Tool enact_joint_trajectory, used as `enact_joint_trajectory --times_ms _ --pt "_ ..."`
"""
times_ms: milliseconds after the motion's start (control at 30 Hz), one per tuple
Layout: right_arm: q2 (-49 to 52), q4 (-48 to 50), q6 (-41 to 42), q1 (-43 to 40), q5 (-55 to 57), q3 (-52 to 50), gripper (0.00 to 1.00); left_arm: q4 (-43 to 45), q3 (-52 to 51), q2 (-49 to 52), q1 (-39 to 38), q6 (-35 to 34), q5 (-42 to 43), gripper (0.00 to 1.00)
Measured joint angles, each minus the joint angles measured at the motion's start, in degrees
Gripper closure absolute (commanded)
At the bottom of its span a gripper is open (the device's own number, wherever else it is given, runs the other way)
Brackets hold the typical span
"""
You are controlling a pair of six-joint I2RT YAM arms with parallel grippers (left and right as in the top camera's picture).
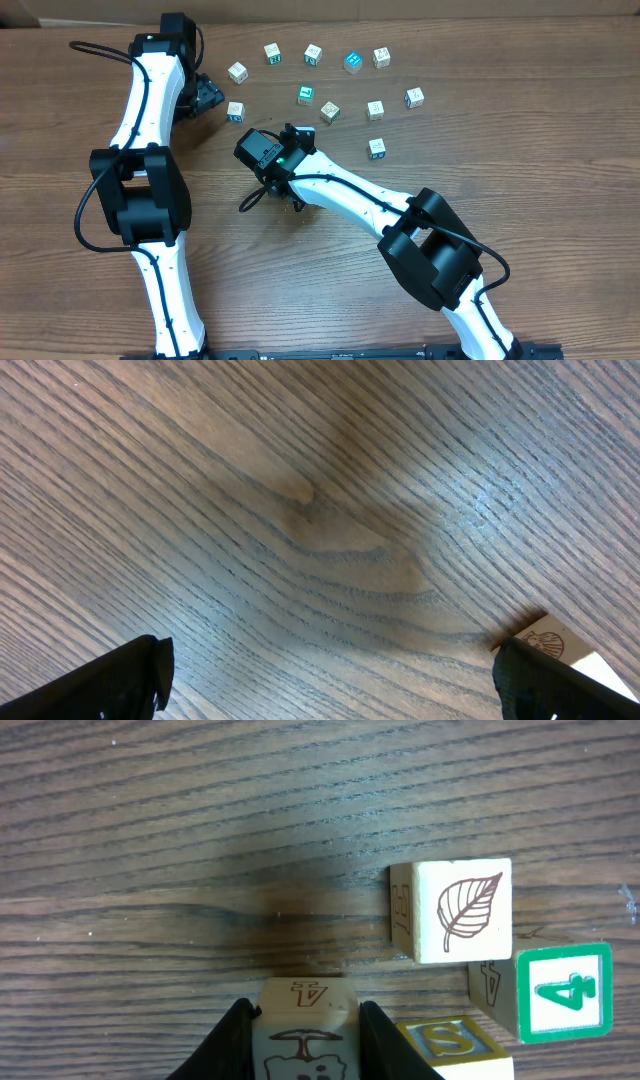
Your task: Form a circle
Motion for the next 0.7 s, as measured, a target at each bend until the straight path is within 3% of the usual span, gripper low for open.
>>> enact_joint_trajectory --times_ms 167,333,567,700 --pt "0.0 0.0 0.0 0.0 0.0 0.0 0.56 0.0 0.0 0.0 0.0 0.0 0.0 0.00" --pt "0.0 0.0 0.1 0.0 0.0 0.0 0.54 0.0 0.0 0.0 0.0 0.0 0.0 0.01" --pt "0.0 0.0 0.0 0.0 -0.3 0.0 0.72 0.0 0.0 0.0 0.0 0.0 0.0 0.01" --pt "0.0 0.0 0.1 0.0 -0.3 0.0 0.73 0.0 0.0 0.0 0.0 0.0 0.0 0.00"
